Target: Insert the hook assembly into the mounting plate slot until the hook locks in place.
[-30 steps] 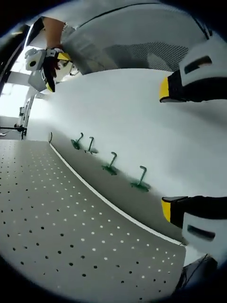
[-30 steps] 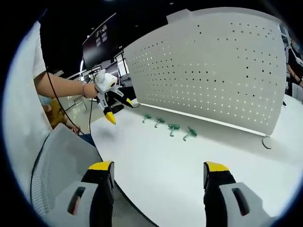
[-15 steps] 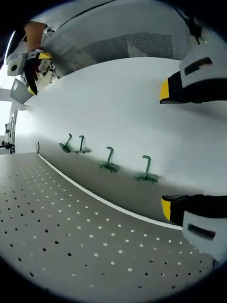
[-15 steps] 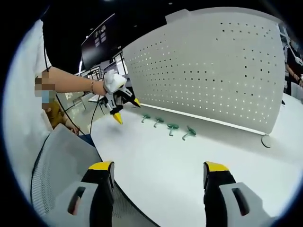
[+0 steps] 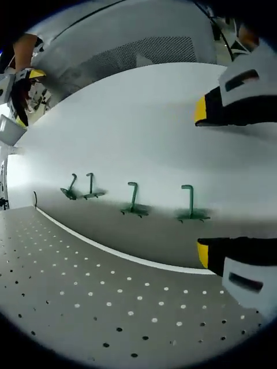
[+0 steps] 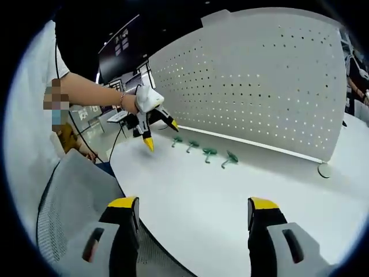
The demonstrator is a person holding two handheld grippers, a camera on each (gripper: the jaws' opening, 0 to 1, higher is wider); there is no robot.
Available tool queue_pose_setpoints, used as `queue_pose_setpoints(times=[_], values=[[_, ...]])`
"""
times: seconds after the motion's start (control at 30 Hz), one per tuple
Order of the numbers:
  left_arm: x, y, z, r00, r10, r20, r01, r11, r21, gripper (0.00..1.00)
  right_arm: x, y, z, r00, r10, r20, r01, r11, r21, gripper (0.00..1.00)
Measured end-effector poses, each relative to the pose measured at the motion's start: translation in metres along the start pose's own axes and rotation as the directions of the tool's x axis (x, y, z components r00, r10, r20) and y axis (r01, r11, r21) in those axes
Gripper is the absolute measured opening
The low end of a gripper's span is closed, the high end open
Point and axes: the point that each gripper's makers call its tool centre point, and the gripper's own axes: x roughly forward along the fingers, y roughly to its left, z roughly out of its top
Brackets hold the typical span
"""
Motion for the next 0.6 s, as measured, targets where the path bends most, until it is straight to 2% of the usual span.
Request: queue_pose_setpoints(times=[0.47, 0.6], values=[[0.016, 0.009, -0.014, 0.997, -0.021, -0.073, 0.024, 0.999, 0.033, 0.78, -0.001, -0.001, 0.0, 1.0, -0.007, 0.001, 0.007, 1.0, 0.007, 0.73], [0.017, 0.007, -0.016, 0.997, -0.039, -0.072, 0.041, 0.999, 0.035, 0.76, -0.001, -0.002, 0.001, 1.0, -0.011, 0.007, 0.011, 1.0, 0.018, 0.73]])
